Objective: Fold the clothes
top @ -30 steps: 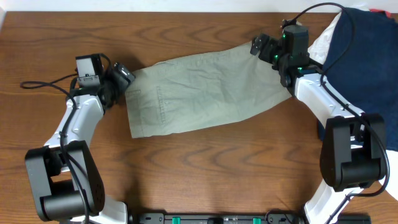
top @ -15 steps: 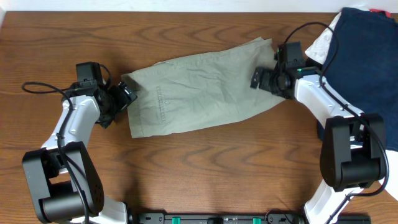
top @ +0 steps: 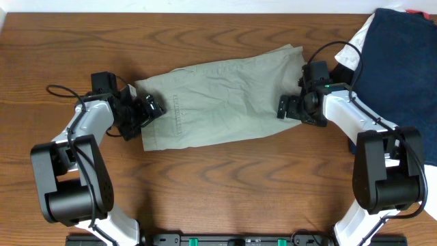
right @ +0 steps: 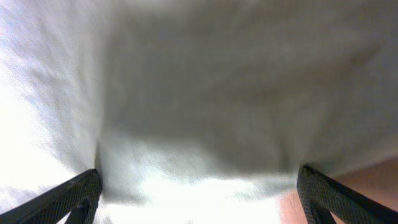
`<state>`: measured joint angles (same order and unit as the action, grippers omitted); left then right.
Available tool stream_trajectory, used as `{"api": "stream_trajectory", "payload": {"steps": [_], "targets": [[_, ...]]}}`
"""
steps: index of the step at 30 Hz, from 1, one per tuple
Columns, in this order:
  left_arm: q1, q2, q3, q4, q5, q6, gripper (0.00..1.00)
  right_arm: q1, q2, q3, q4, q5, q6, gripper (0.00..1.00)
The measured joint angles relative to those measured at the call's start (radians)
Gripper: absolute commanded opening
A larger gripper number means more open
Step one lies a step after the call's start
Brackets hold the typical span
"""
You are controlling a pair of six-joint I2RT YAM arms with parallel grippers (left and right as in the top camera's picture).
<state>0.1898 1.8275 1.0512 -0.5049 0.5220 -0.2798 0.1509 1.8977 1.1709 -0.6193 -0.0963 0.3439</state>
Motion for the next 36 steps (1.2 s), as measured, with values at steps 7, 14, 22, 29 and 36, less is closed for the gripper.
{"api": "stream_trajectory", "payload": {"steps": [7,14,22,29,36], "targets": [[-0.001,0.032,0.002,-0.008,0.026,0.020,0.23,0.000,-0.087,0.133,-0.089,-0.033,-0.067,0.89],[0.000,0.037,0.005,-0.117,0.021,0.022,0.06,0.068,-0.192,0.208,-0.034,-0.177,-0.153,0.08],[0.000,-0.034,0.139,-0.430,-0.039,0.002,0.06,0.210,-0.091,0.208,-0.016,-0.229,-0.174,0.01],[0.000,-0.267,0.250,-0.482,-0.054,-0.023,0.06,0.368,0.097,0.207,0.011,-0.261,-0.166,0.01],[-0.005,-0.461,0.253,-0.484,-0.052,-0.080,0.06,0.512,0.251,0.218,0.182,-0.369,-0.126,0.01]]}}
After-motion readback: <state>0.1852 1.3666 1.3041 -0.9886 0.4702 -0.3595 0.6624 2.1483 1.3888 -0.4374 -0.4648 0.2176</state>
